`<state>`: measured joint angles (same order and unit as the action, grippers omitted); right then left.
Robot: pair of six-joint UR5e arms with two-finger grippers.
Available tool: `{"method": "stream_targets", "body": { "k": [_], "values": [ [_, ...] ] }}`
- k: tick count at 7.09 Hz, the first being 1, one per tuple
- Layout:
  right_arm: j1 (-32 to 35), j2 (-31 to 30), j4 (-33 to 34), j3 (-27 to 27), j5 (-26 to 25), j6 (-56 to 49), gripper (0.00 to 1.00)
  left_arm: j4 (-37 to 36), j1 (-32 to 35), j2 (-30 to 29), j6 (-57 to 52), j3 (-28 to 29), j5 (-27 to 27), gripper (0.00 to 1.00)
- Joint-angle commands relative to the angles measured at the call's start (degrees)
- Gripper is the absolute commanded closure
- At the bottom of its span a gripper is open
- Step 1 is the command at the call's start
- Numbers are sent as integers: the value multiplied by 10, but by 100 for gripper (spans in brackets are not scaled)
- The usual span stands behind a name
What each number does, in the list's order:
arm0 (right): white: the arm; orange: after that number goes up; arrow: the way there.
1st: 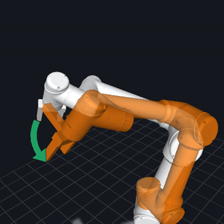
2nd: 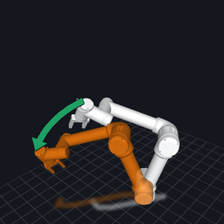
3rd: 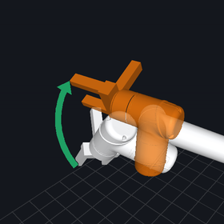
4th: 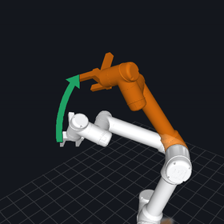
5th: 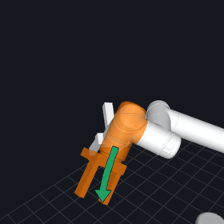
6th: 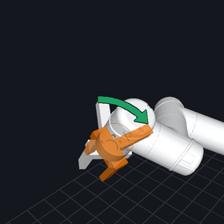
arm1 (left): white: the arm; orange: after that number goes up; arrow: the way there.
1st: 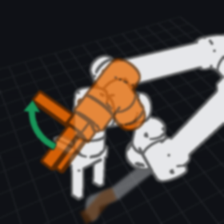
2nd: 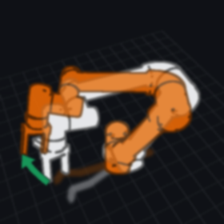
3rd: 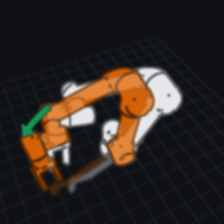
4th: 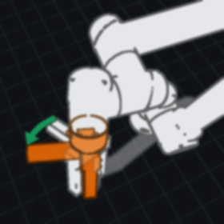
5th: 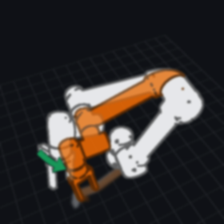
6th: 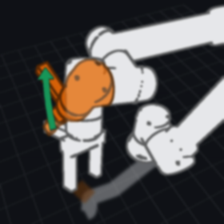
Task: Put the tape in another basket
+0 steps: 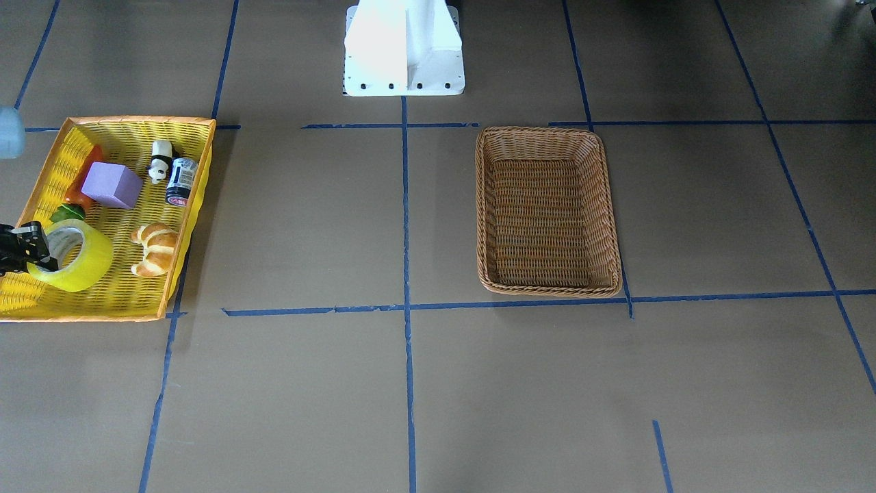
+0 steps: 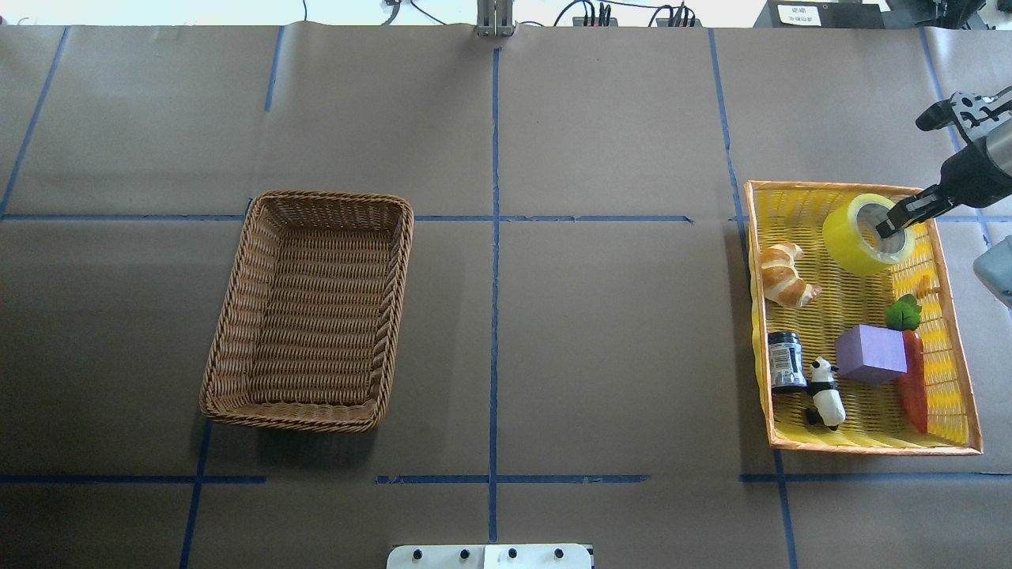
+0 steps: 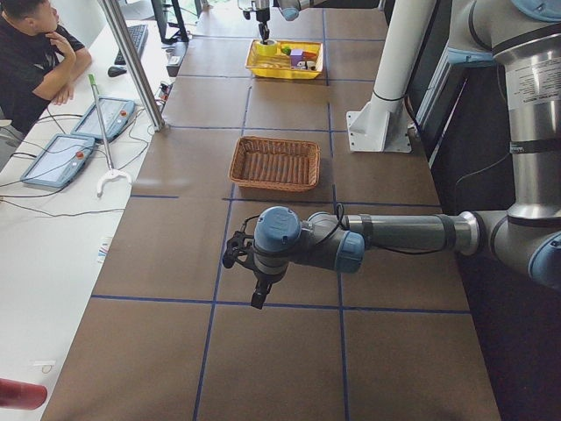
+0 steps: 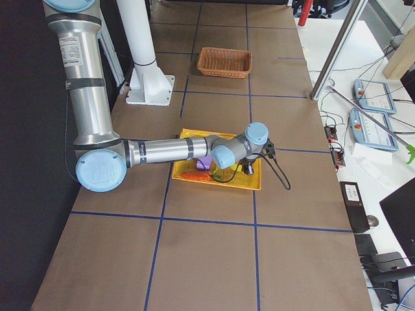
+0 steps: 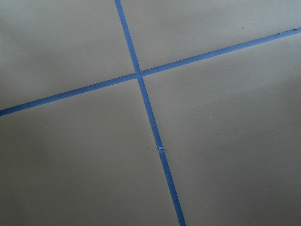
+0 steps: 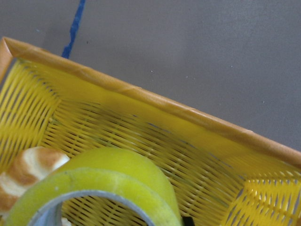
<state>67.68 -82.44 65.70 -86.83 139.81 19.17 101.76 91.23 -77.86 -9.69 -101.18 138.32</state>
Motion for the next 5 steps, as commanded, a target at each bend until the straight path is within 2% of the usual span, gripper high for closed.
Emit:
{"method": "stream_targets", "body": {
  "k": [1, 2, 3, 4, 5],
  "values": [
    [4, 0, -131, -6, 8, 204, 100, 61, 0, -1, 8, -6, 0, 0],
    [2, -2, -202, -5, 5, 288, 100, 85, -3, -1, 32, -7, 0, 0],
    [-9, -6, -270, -5, -9, 356, 100, 111, -45, -2, 72, -10, 0, 0],
    [-27, -6, -336, -5, -23, 442, 100, 174, -81, -3, 157, -9, -2, 0],
    [-40, -3, -384, -10, -31, 505, 100, 252, -112, -11, 291, -9, -4, 0]
  ]
}}
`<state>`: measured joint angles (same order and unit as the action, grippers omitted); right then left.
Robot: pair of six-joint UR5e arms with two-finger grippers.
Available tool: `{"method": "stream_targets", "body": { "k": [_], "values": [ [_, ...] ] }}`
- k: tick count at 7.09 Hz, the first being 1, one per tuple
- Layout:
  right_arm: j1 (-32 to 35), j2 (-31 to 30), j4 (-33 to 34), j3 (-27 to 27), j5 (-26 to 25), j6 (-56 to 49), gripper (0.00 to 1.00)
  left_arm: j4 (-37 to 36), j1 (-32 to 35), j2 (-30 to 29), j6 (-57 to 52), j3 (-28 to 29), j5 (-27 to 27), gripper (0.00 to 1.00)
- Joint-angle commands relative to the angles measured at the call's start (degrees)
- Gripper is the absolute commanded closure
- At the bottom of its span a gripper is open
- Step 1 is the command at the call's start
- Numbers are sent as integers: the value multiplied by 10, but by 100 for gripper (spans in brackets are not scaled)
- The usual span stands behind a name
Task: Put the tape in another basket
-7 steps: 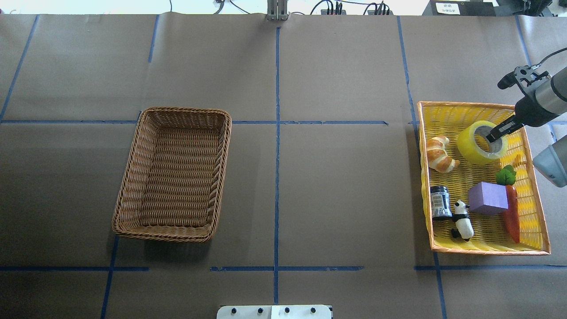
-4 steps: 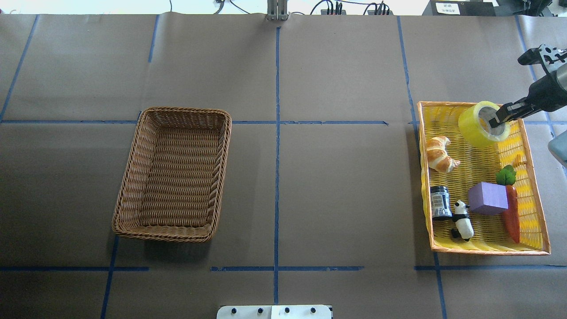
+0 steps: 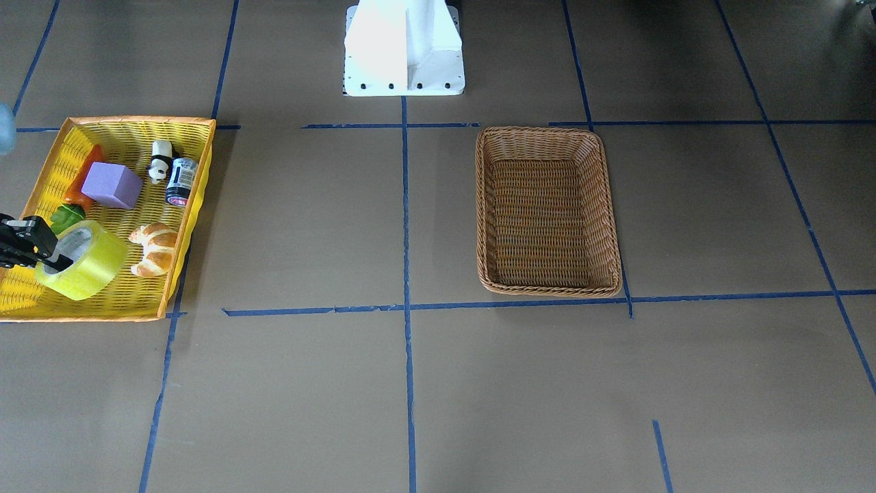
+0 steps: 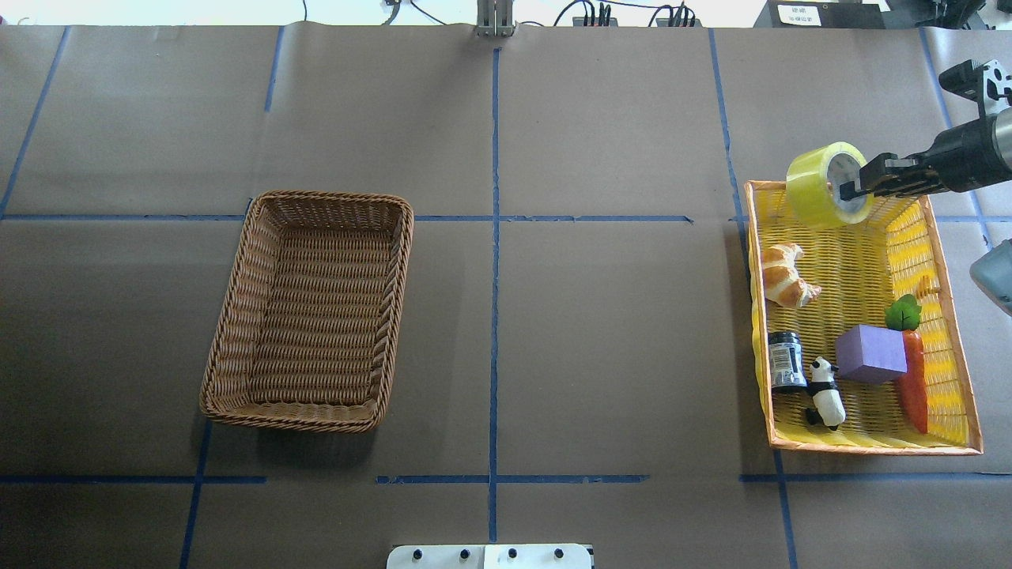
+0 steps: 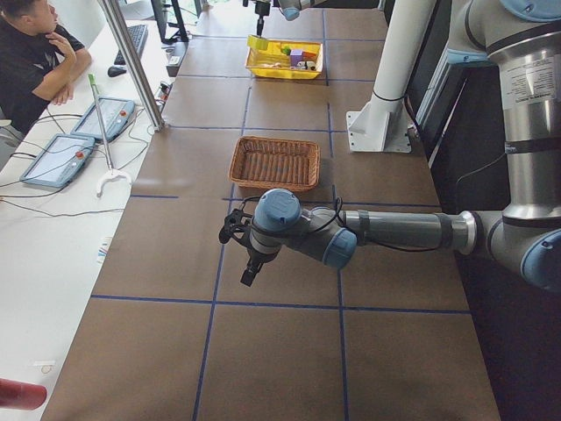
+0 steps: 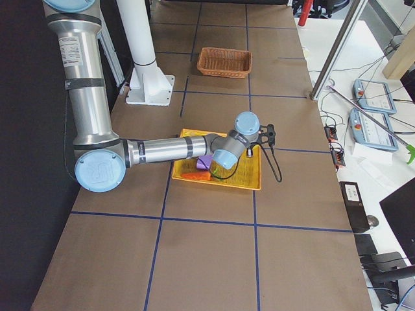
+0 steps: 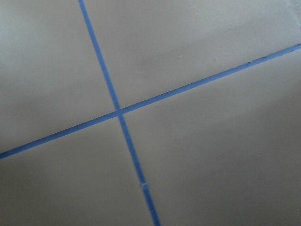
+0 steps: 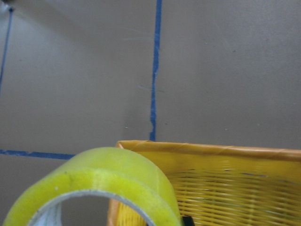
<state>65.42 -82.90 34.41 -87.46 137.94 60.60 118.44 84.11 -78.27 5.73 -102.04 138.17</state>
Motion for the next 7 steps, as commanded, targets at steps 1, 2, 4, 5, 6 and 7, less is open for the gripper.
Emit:
{"method": "stream_targets", "body": {
  "k": [1, 2, 4, 5, 6, 7],
  "values": [
    [-23, 5, -113, -3, -14, 152, 100, 168, -65, -22, 281, -1, -1, 0],
    [-29, 6, -164, -3, -14, 202, 100, 228, -94, -35, 398, -2, 1, 0],
    [-41, 6, -252, -5, -14, 272, 100, 284, -131, -53, 553, -30, 3, 0],
    [-55, 6, -301, -10, -14, 305, 100, 299, -161, -57, 626, -69, 2, 0],
    [-63, 6, -318, -20, -14, 313, 100, 315, -185, -75, 695, -96, 2, 0],
    [-76, 6, -318, -55, -14, 346, 100, 318, -206, -117, 812, -116, -2, 0]
  ]
}}
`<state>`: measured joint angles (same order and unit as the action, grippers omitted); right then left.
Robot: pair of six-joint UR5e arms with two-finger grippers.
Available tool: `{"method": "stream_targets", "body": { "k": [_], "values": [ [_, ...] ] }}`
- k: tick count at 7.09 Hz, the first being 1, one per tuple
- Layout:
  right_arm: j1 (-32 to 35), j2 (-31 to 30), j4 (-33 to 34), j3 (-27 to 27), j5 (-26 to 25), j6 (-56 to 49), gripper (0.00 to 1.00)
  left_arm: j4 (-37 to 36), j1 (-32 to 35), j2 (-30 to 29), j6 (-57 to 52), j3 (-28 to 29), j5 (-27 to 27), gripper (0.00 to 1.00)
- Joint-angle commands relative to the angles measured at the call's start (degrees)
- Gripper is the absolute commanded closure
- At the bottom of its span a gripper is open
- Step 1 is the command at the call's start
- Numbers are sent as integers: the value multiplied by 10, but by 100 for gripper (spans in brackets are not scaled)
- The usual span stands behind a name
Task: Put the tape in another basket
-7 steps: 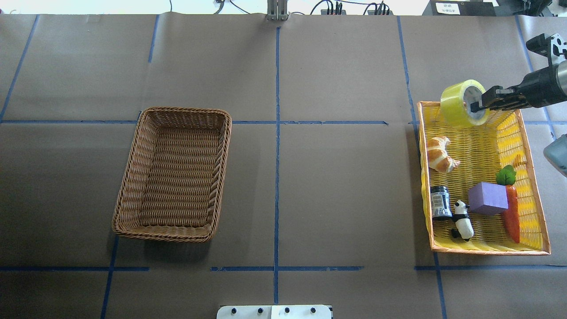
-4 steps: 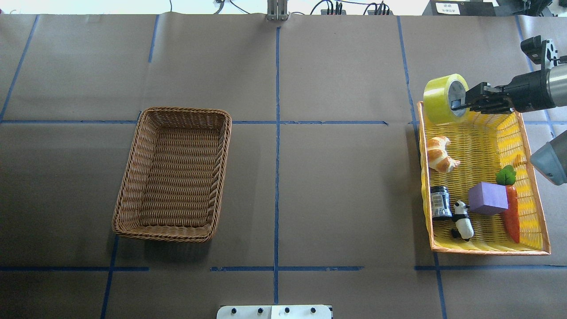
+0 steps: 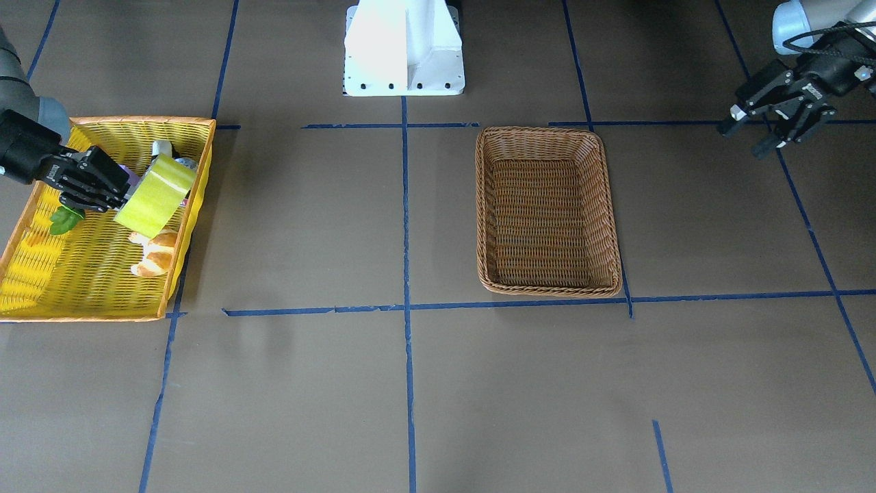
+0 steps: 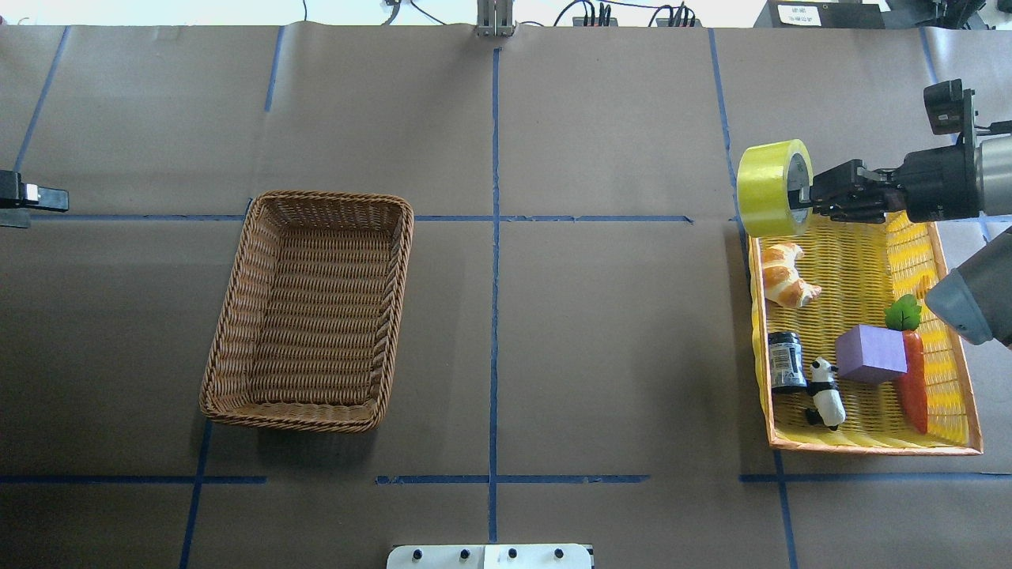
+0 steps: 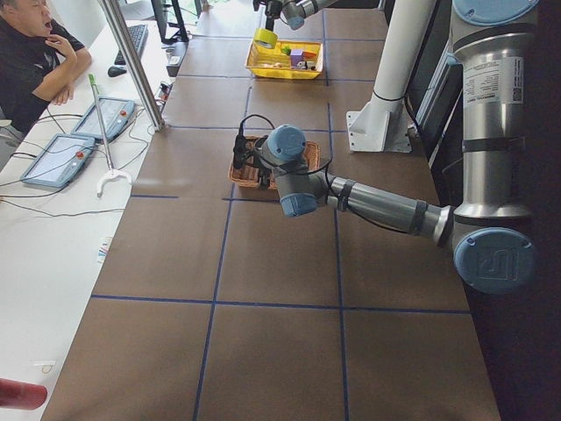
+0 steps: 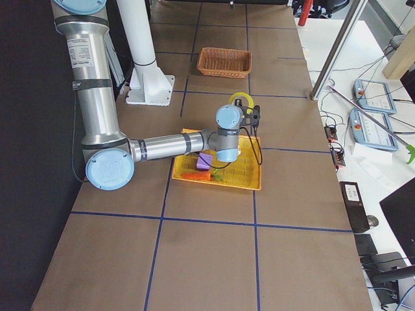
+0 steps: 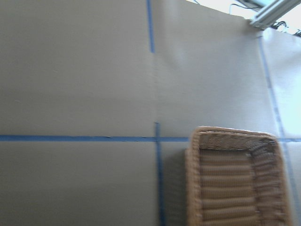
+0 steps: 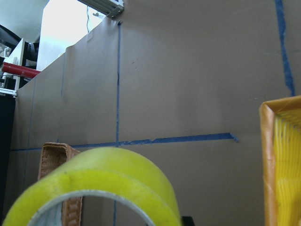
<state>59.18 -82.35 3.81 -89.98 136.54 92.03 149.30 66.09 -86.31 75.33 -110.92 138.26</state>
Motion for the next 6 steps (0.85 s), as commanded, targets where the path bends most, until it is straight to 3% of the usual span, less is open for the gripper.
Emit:
{"method": "stream_targets", "body": {
  "k": [1, 3, 6],
  "values": [
    [-24, 1, -12, -61, -1, 61, 100, 9, -50, -83, 179, -36, -4, 0],
    [-48, 1, -12, -102, -2, 81, 100, 16, -98, -122, 228, -65, -17, 0],
    [-84, 1, -13, -161, -7, 94, 100, 31, -216, -161, 296, -122, -143, 0]
  ]
}}
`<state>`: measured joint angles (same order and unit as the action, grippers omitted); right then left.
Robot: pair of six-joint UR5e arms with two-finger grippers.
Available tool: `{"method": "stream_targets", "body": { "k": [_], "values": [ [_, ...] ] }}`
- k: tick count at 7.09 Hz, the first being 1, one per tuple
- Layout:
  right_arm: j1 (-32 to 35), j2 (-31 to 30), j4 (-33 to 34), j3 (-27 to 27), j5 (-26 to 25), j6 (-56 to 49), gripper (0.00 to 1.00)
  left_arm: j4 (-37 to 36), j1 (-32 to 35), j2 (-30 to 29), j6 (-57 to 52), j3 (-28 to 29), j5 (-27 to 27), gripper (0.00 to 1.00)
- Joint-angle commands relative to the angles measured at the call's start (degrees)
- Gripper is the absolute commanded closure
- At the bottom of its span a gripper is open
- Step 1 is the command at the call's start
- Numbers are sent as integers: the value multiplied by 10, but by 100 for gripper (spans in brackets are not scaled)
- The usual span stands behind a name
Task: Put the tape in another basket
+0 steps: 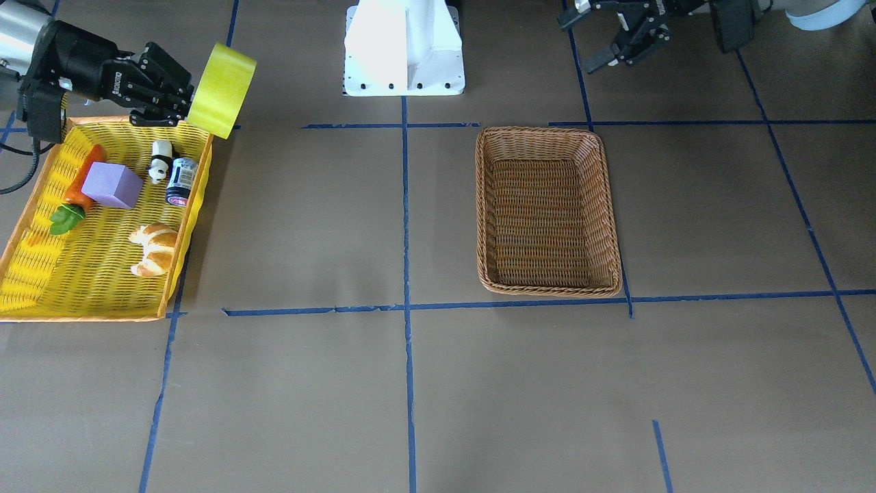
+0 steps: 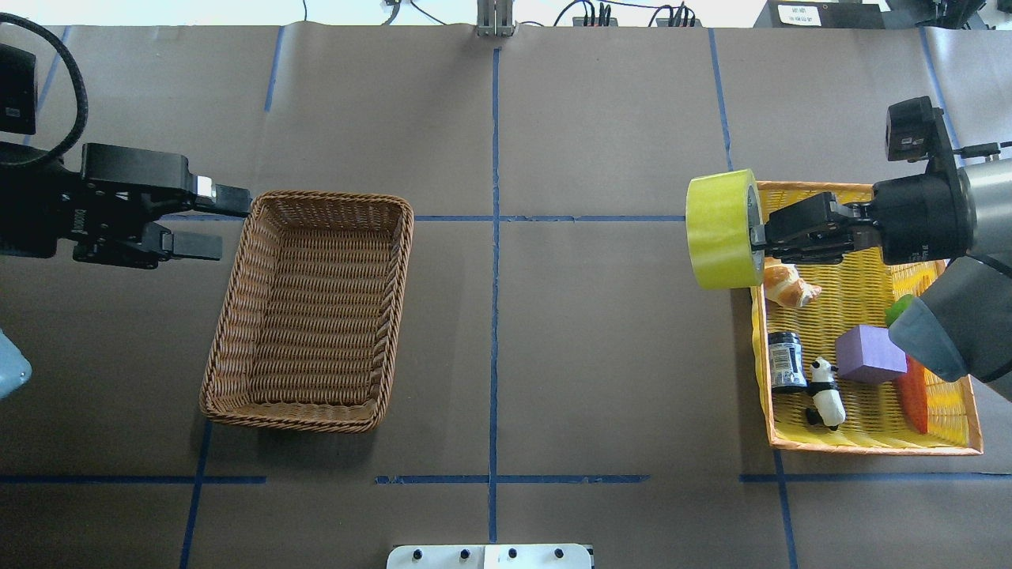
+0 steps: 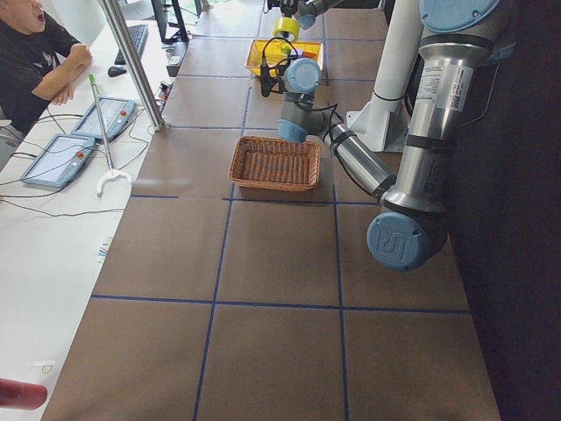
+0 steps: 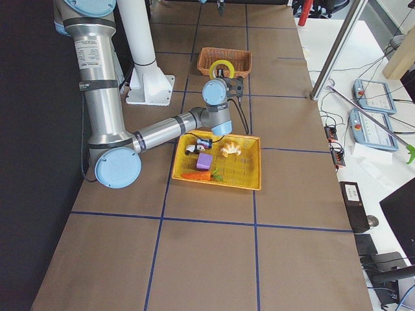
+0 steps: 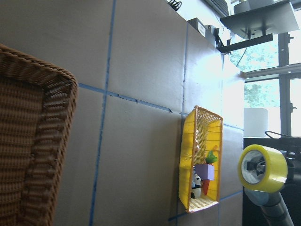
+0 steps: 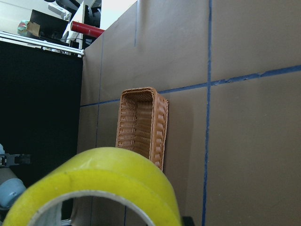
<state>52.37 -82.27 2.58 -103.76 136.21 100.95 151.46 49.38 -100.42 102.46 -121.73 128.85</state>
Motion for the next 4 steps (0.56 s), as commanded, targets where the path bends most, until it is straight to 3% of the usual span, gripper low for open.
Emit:
{"method": "stream_targets", "body": {
  "k": [1, 2, 4],
  "values": [
    [-30, 0, -5, -41, -20, 12, 100, 46, -94, -35, 53, -14, -110, 0],
    [-48, 0, -46, -45, -47, 37, 100, 98, -136, -36, 71, -13, -176, 0],
    [-103, 0, -105, -46, -116, 43, 100, 158, -174, -77, 120, -3, -213, 0]
  ]
}}
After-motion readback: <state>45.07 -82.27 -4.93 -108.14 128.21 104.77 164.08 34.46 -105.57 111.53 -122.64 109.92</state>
